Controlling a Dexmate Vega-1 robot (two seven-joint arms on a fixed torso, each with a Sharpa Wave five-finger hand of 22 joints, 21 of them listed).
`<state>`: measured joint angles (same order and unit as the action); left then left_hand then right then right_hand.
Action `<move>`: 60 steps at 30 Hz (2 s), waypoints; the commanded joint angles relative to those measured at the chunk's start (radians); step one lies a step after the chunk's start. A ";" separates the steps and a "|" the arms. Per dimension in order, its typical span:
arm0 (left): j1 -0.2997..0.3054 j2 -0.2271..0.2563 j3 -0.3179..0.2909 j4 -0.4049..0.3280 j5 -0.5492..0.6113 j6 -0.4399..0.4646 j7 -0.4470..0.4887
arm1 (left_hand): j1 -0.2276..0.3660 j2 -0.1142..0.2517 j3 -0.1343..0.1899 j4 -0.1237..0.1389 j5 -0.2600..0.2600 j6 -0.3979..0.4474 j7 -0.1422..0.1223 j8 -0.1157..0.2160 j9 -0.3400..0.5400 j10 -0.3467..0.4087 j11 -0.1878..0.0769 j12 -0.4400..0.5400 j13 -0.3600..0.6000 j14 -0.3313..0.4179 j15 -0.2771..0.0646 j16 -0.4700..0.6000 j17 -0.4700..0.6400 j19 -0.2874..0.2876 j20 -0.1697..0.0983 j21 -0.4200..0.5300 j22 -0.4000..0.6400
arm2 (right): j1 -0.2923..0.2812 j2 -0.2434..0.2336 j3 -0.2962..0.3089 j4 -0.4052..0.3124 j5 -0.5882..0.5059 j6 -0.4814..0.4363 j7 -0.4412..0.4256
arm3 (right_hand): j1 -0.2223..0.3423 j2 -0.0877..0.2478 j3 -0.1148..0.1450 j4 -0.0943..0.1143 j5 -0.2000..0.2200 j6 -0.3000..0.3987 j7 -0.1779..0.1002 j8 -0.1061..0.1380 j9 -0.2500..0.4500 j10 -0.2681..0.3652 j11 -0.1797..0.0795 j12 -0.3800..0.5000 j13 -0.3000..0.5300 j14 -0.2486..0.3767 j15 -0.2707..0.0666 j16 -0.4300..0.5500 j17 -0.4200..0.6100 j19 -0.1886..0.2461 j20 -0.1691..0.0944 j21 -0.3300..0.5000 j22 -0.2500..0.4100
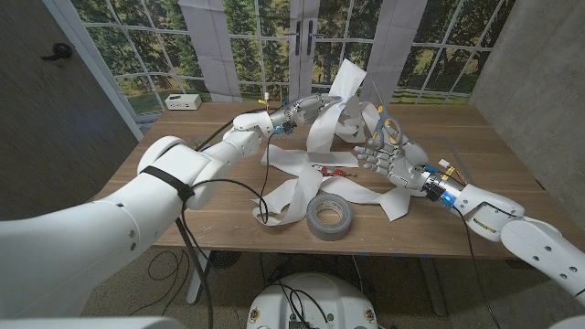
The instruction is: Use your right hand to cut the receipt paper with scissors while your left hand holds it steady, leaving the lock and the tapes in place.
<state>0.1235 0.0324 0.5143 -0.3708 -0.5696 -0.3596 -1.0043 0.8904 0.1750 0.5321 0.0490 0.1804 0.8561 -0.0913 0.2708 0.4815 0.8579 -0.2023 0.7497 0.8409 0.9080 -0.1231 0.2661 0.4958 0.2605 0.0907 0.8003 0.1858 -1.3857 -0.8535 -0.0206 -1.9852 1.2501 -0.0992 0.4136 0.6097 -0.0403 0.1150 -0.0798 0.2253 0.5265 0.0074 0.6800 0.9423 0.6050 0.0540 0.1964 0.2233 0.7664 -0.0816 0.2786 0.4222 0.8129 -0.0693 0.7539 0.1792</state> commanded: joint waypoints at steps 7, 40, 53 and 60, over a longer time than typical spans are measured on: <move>0.013 0.012 0.016 -0.025 -0.012 -0.034 -0.029 | -0.075 -0.005 -0.002 0.041 -0.003 0.044 0.008 0.069 0.082 0.024 0.017 0.046 0.031 0.030 -0.097 -0.016 -0.002 0.014 -0.003 0.006 0.001 | -0.018 0.008 0.008 -0.006 -0.004 0.008 0.002 | 0.003 0.006 -0.003 -0.005 -0.002 0.013 0.043 0.000 0.007 0.000 0.008 0.004 0.000 -0.005 -0.033 0.010 -0.001 0.006 0.003 -0.008 0.002; -0.031 -0.009 0.011 0.009 -0.021 0.111 -0.038 | -0.116 -0.003 0.042 -0.045 0.007 0.152 0.079 0.235 0.274 0.117 0.070 0.168 0.058 0.114 -0.098 -0.002 0.045 0.054 0.003 0.011 0.002 | -0.021 0.003 0.007 0.002 -0.042 0.036 0.019 | 0.003 0.008 -0.006 -0.007 -0.003 0.017 0.044 -0.004 0.006 -0.003 0.006 0.003 -0.001 -0.006 -0.033 0.010 -0.003 0.008 0.004 -0.018 0.002; -0.033 -0.015 -0.006 0.009 -0.041 0.149 -0.081 | -0.116 -0.017 0.078 -0.088 0.042 0.185 0.078 0.231 0.248 0.135 0.064 0.175 0.023 0.121 -0.101 -0.021 0.037 0.049 0.000 0.009 0.002 | -0.033 -0.018 0.018 0.000 -0.059 0.039 0.030 | 0.003 0.008 -0.008 -0.008 -0.003 0.005 0.051 -0.015 0.003 -0.019 0.009 0.000 -0.001 -0.036 -0.010 -0.003 -0.007 -0.019 0.025 -0.033 0.002; -0.036 -0.015 -0.025 0.003 -0.077 0.243 -0.140 | -0.120 -0.017 0.086 -0.101 0.051 0.188 0.081 0.238 0.259 0.142 0.060 0.184 0.021 0.135 -0.103 -0.019 0.039 0.056 -0.003 0.011 0.002 | -0.028 -0.029 0.016 0.006 -0.066 0.034 0.040 | 0.005 0.011 -0.008 -0.009 -0.002 0.005 0.053 -0.020 -0.004 -0.020 0.010 0.000 -0.001 -0.034 -0.010 -0.002 -0.007 -0.022 0.031 -0.037 0.002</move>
<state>0.0924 0.0197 0.5112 -0.3612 -0.6079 -0.2203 -1.0786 0.7727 0.1677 0.6148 -0.0432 0.2232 0.9096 -0.0909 0.3312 0.7173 0.9875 -0.1416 0.9277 0.8612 1.0294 -0.1696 0.2469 0.5310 0.3068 0.0908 0.8061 0.1862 -1.4153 -0.8660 -0.0072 -1.9851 1.1983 -0.0610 0.4388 0.6097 -0.0403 0.1086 -0.0861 0.2253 0.5175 0.0163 0.6651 0.9396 0.5835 0.0644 0.1964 0.2234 0.7384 -0.0738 0.2805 0.4124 0.7876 -0.0442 0.7201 0.1789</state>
